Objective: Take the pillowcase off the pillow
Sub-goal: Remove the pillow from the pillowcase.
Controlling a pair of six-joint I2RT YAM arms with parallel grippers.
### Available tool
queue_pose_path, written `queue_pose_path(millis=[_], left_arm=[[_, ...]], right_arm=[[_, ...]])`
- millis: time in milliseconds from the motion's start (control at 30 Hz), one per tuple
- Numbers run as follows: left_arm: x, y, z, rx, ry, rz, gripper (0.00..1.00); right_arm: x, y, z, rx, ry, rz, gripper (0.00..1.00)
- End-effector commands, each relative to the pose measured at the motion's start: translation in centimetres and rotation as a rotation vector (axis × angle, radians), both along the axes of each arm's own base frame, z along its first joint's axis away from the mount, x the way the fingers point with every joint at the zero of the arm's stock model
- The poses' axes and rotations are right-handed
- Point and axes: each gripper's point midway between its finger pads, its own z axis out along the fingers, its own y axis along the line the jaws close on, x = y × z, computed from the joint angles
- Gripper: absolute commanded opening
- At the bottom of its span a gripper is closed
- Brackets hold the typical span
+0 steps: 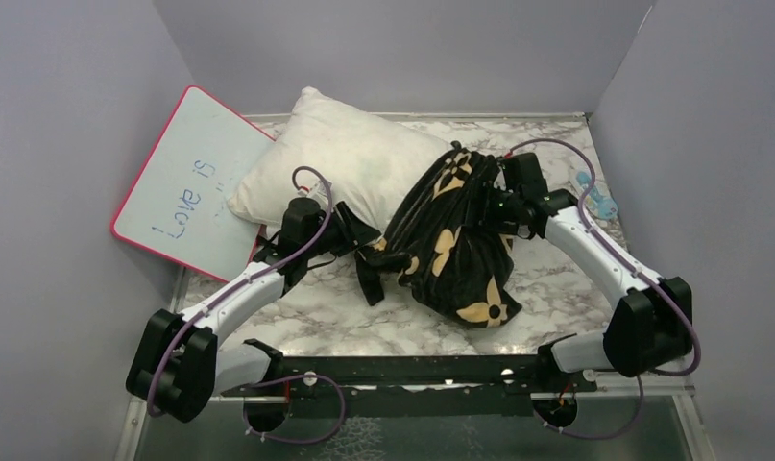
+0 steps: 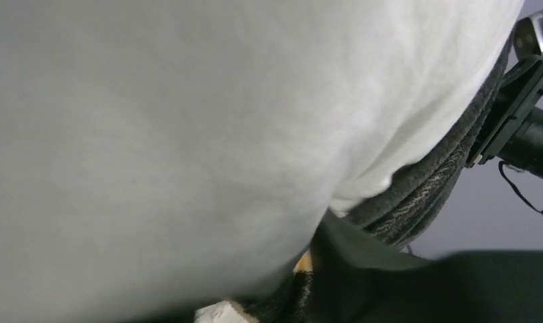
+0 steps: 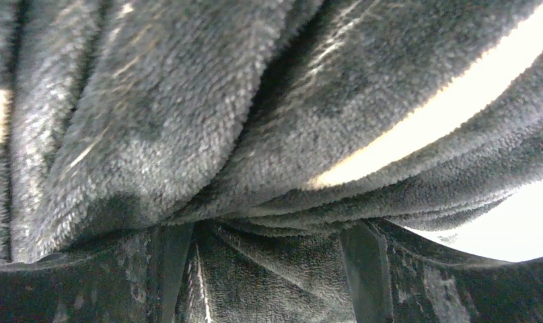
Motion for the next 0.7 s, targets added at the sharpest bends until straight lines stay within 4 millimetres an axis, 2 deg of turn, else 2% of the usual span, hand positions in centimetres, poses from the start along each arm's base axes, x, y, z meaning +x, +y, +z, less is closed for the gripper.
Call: queue_pose_path(millis=[0, 67, 133, 233, 333, 367, 433, 500, 667], left_arm=[[2.7, -2.3, 2.6, 0.036, -0.146, 0.014, 0.31], [3.2, -2.3, 2.4, 0.065, -0.132, 0.025, 0.13], [3.4, -1.7, 2.1, 0.105, -0.118, 0.055, 0.01], [3.3, -0.6, 1.9, 0.148, -0.103, 0.093, 0.00], [2.9, -0.3, 2.0, 0.159, -0.097, 0.092, 0.00], [2.8, -0.4, 2.0, 0.158, -0.096, 0.090, 0.00], [2.6, -0.5, 2.0, 0.154, -0.090, 0.079, 0.00], [2.4, -0.6, 2.1, 0.150, -0.087, 0.070, 0.00], [2.1, -1.0, 2.4, 0.151, -0.084, 0.031, 0.00]], right_arm=[[4.7, 2.5, 4.1, 0.036, -0.168, 0.123, 0.82], [5.3, 1.1, 5.0, -0.014, -0.182, 0.062, 0.86], [5.3, -1.5, 5.3, -0.096, -0.199, -0.039, 0.89], [5.4, -6.2, 6.1, -0.158, -0.251, -0.205, 0.93], [5.6, -10.8, 6.8, -0.023, -0.236, -0.308, 0.93], [5.6, -11.8, 6.9, 0.021, -0.227, -0.328, 0.93], [5.5, -12.2, 6.6, 0.115, -0.185, -0.344, 0.92], [5.3, -11.4, 6.1, 0.200, -0.155, -0.339, 0.91], [4.8, -10.6, 3.3, 0.284, -0.106, -0.352, 0.86]])
